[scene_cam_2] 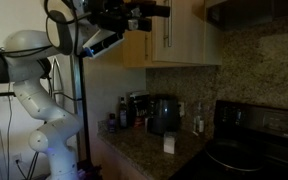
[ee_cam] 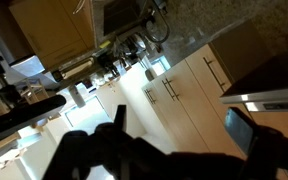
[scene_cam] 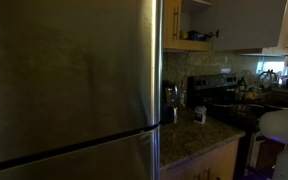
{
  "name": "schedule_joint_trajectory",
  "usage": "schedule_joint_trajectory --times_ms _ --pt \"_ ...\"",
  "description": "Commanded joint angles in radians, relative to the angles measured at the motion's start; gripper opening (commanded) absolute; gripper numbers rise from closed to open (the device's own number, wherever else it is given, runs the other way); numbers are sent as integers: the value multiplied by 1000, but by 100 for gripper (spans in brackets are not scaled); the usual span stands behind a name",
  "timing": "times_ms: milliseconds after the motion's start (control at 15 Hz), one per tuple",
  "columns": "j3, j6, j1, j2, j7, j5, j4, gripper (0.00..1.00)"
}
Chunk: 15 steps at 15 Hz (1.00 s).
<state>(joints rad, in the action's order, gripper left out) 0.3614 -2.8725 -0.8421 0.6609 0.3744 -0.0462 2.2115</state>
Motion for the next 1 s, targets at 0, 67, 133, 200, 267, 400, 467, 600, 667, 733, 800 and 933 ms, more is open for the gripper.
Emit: schedule_joint_trajectory --times_ms 0,67,133,200,267,400,467,600,667,733,800,933 --pt "8 -5 99 -143 44 192 -155 100" --pt "20 25 143 -157 38 246 -193 100" --pt "34 53 194 -177 33 296 -235 100" --pt "52 93 243 -183 23 338 -270 100" --pt "75 136 298 -190 9 376 -302 100" --pt "122 223 395 -191 -5 441 -355 100" --pt "142 264 437 -185 -7 469 -367 100" --pt "173 341 502 -155 -18 529 -369 100" --pt "236 424 547 -164 -49 575 -426 100" --pt "252 478 566 -146 -56 603 -426 100" --pt "264 517 583 -125 -69 629 -410 100" --pt "251 581 589 -69 -71 661 -349 100"
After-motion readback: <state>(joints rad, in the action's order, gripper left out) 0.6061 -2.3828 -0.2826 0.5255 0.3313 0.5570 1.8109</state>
